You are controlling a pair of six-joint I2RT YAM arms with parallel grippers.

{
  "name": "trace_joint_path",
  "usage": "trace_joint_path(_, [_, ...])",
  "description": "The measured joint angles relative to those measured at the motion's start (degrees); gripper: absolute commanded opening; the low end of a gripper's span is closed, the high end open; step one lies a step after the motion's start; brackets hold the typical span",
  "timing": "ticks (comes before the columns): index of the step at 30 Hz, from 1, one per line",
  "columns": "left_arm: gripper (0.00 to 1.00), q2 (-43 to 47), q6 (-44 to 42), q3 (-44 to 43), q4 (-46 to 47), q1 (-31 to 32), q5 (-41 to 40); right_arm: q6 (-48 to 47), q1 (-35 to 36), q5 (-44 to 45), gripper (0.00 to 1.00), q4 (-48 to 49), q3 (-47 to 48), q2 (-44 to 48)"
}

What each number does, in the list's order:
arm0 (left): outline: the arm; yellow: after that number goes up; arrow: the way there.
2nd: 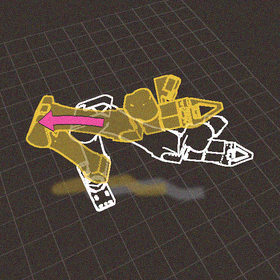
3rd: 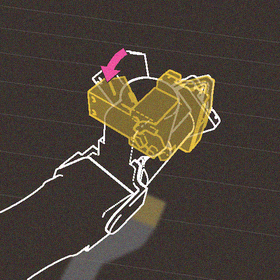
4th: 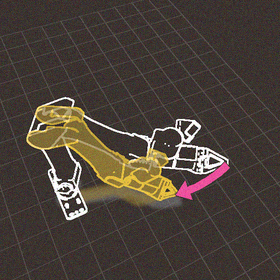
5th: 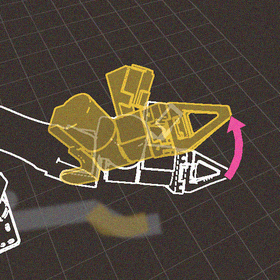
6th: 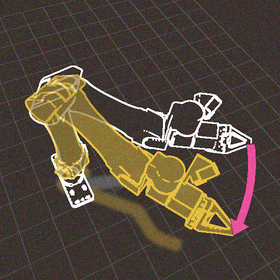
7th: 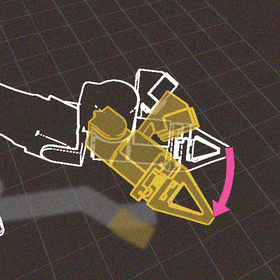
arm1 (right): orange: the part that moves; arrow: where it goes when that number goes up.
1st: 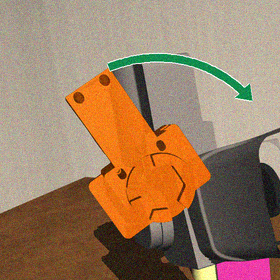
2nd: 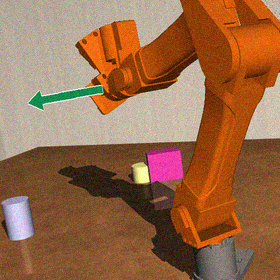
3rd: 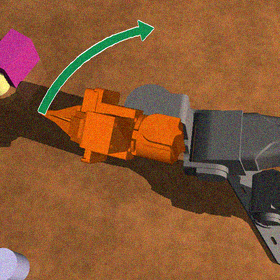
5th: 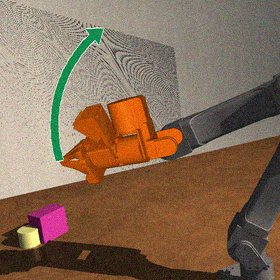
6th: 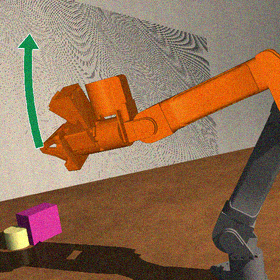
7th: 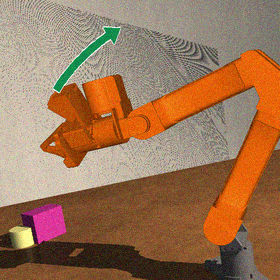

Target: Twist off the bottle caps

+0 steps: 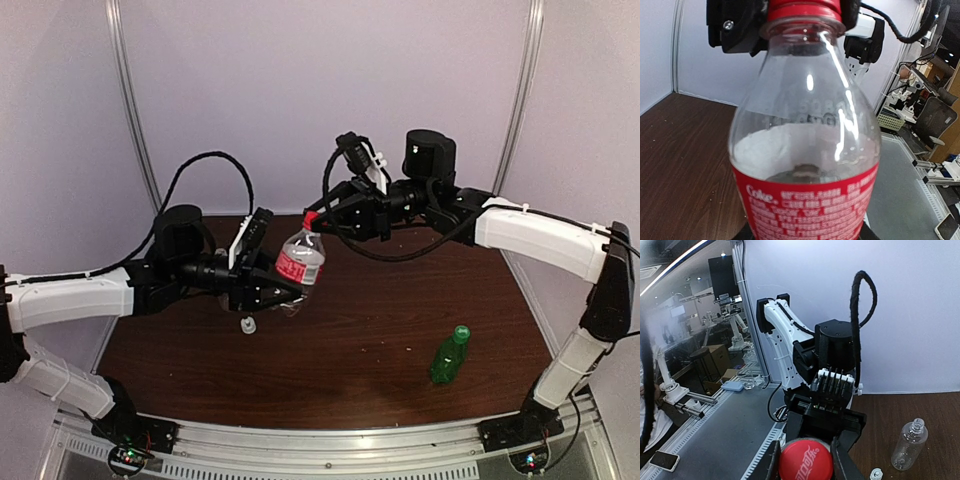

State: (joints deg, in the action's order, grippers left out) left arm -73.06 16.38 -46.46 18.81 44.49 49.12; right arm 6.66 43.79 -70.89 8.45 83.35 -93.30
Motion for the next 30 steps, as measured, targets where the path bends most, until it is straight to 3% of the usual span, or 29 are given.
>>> trace_joint_path(5, [0.19, 0.04, 1.09, 0.46, 0.50, -0.04, 1.51, 2.19, -0.81, -3.87, 0.54, 2.56, -0.02, -1.46])
trace_joint_path(8, [0.19, 0.74, 0.63, 0.39, 1.07, -0.20, 0.96, 3.06, -1.44, -1.88, 0.70, 1.29, -0.04, -1.11])
trace_joint_path(14, [0.18, 0.85, -1.29, -0.26, -1.03, -0.24, -3.58, 6.88, -1.46, 6.19, 0.84, -0.07, -1.22, 1.92])
trace_joint_path(24, [0.18, 0.85, -2.58, -1.27, -3.98, -0.24, -11.43, 9.88, 3.69, 26.38, 0.88, -6.27, 0.48, 6.14])
trace_joint_path(30, [0.18, 0.85, -2.62, -1.81, -4.90, -0.24, -13.64, 10.08, 6.80, 38.40, 0.74, -10.51, 1.79, 5.88])
